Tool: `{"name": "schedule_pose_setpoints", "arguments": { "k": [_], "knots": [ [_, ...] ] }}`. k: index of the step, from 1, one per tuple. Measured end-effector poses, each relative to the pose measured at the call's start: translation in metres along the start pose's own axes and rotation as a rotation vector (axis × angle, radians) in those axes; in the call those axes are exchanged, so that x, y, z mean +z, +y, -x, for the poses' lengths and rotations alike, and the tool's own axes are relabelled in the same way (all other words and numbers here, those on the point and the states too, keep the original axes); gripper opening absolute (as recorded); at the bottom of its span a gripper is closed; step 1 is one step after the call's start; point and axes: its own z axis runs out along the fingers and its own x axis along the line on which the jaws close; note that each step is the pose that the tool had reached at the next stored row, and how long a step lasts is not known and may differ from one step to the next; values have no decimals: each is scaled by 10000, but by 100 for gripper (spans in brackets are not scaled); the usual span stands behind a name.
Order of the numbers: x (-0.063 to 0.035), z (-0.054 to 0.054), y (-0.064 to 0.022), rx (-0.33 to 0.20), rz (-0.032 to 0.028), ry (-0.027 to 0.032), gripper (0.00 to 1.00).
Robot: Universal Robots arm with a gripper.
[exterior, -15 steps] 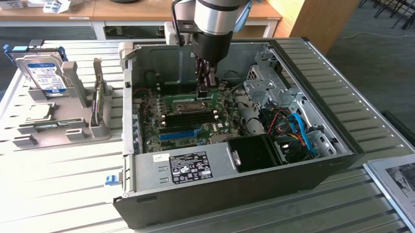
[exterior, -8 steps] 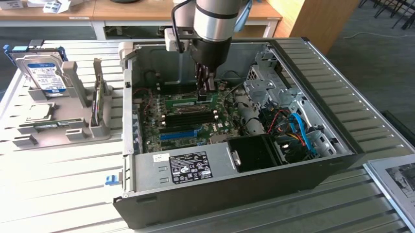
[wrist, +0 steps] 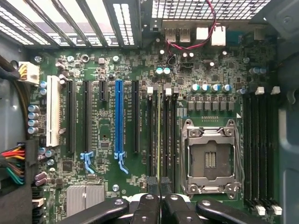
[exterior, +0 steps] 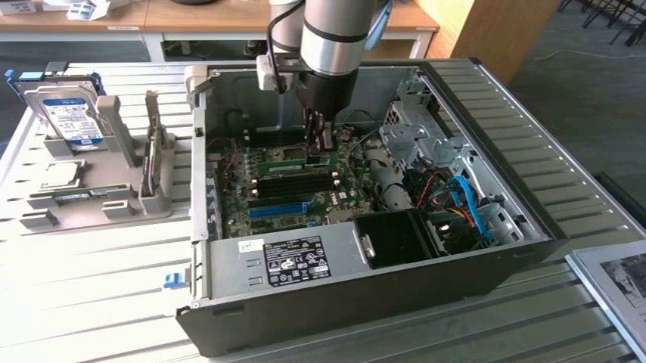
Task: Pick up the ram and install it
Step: 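Insert the ram into the slot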
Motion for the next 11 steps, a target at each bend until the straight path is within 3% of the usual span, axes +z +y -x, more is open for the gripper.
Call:
{"name": "schedule_pose_setpoints", "arguments": {
  "k": [11],
  "knots": [
    [137, -2, -5, 0, 0, 0, 12]
  ]
}}
